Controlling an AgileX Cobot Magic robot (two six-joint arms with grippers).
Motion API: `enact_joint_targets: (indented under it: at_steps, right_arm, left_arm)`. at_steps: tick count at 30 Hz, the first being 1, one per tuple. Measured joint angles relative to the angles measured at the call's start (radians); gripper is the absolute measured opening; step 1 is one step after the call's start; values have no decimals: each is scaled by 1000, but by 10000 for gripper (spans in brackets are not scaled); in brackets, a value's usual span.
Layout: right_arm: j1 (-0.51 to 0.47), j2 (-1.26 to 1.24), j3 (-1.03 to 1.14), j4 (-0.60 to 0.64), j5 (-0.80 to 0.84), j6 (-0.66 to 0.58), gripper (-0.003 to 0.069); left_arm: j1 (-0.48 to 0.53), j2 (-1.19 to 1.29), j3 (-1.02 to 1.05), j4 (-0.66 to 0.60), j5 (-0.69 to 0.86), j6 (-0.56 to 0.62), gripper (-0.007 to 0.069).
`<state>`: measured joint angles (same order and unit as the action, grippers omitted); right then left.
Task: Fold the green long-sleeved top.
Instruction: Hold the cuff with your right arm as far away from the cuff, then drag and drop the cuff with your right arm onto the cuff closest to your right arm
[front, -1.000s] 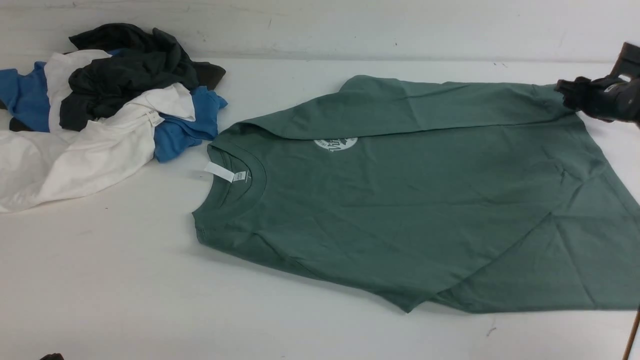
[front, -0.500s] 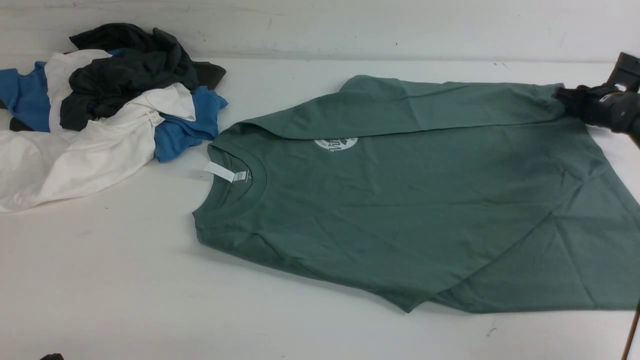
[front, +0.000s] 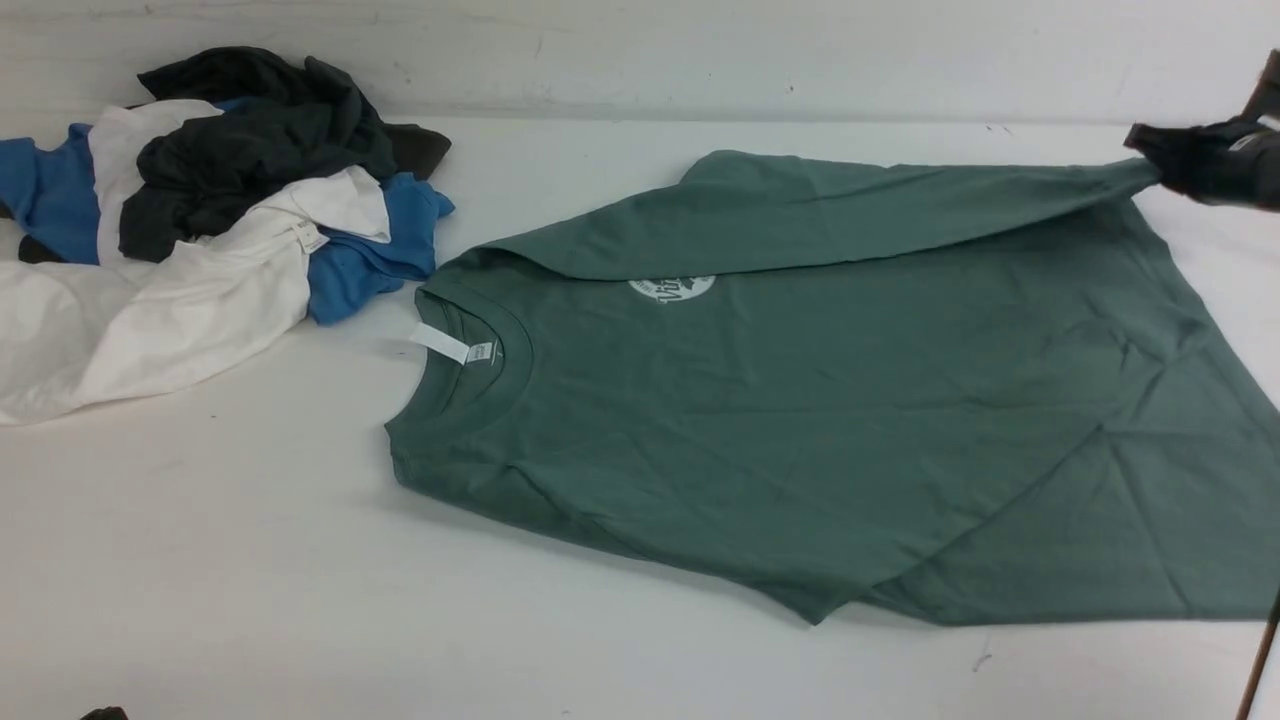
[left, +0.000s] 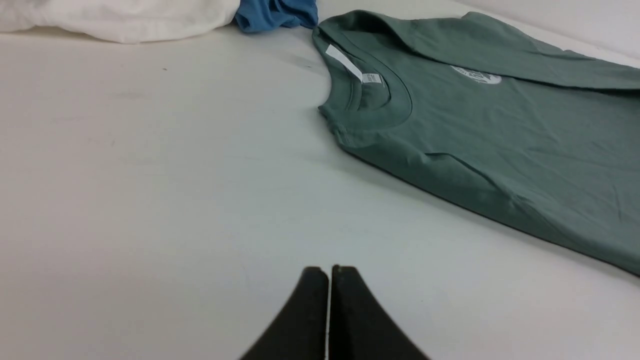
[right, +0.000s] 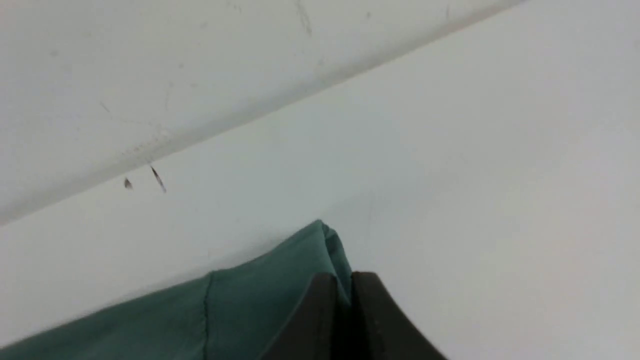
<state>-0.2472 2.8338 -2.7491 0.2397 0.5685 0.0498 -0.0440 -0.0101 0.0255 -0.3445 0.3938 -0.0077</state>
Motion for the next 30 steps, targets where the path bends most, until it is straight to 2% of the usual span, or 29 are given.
enact_joint_targets:
  at_steps: [6, 12, 13, 14, 15, 19, 24, 28, 30]
  right_arm:
    - [-2, -67, -5, -32, 110, 0, 12]
    - [-1, -189, -5, -117, 325, 0, 12]
    - [-1, -212, -5, -134, 373, 0, 12]
    - [-1, -270, -6, -162, 479, 5, 12]
    - [-1, -276, -6, -165, 500, 6, 12]
    - [5, -417, 29, -226, 636, 50, 12]
    - [19, -568, 150, -277, 690, 53, 12]
    - [20, -669, 346, -299, 691, 53, 12]
    - [19, -706, 538, -304, 688, 53, 12]
  left_arm:
    - [0, 0, 0, -7, 0, 0, -3]
    - [0, 0, 0, -57, -3, -13, -3]
    - [0, 0, 1, -85, -9, -18, -3]
    - [0, 0, 2, -163, -34, -32, -3]
    - [0, 0, 2, -174, -38, -33, -3]
    - [0, 0, 2, -394, -117, -43, -3]
    - [0, 0, 2, -497, -172, -43, -3]
    - [0, 0, 2, -526, -223, -43, -3]
    - [0, 0, 2, -533, -263, -43, -3]
